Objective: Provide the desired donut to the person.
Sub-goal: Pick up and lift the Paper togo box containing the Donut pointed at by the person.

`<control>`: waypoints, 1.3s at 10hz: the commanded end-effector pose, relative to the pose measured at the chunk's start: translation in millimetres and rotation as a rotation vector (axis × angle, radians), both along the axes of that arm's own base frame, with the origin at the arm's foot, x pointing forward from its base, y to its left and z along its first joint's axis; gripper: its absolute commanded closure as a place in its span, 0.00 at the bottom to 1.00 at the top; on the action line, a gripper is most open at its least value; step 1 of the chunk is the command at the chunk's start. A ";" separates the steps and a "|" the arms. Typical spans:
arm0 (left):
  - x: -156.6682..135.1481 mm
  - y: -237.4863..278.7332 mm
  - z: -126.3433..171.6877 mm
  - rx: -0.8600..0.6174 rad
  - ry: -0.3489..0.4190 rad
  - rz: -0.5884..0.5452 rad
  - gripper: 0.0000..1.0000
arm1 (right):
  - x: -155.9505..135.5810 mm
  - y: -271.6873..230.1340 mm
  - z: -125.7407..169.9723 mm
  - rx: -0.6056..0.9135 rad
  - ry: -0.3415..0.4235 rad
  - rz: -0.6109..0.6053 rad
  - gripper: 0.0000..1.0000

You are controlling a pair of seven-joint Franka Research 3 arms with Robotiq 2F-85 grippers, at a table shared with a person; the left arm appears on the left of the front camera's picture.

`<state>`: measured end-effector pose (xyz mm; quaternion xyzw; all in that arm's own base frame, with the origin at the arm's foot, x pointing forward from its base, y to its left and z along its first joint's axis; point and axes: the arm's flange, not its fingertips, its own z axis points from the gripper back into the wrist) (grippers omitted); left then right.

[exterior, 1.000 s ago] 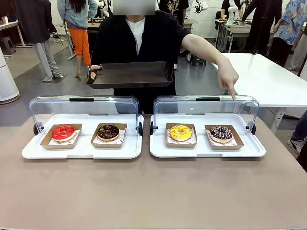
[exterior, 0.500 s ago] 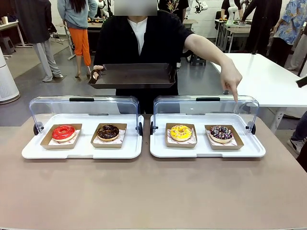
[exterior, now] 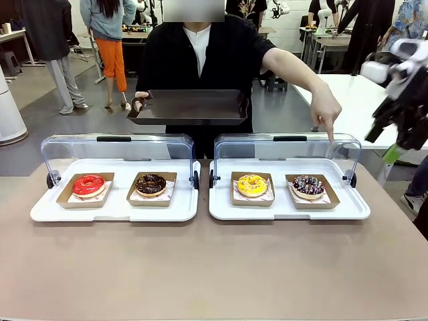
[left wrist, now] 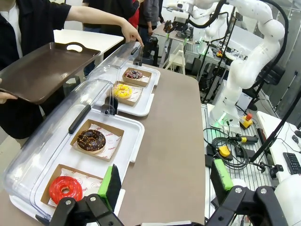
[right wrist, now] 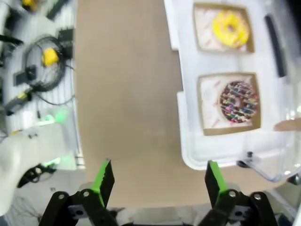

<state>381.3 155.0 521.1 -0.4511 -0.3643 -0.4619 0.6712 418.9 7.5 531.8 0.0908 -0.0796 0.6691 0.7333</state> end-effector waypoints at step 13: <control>-1.3 0.7 2.1 -0.006 0.004 0.004 0.00 | 25.5 15.1 -83.0 -0.070 -0.012 0.004 0.00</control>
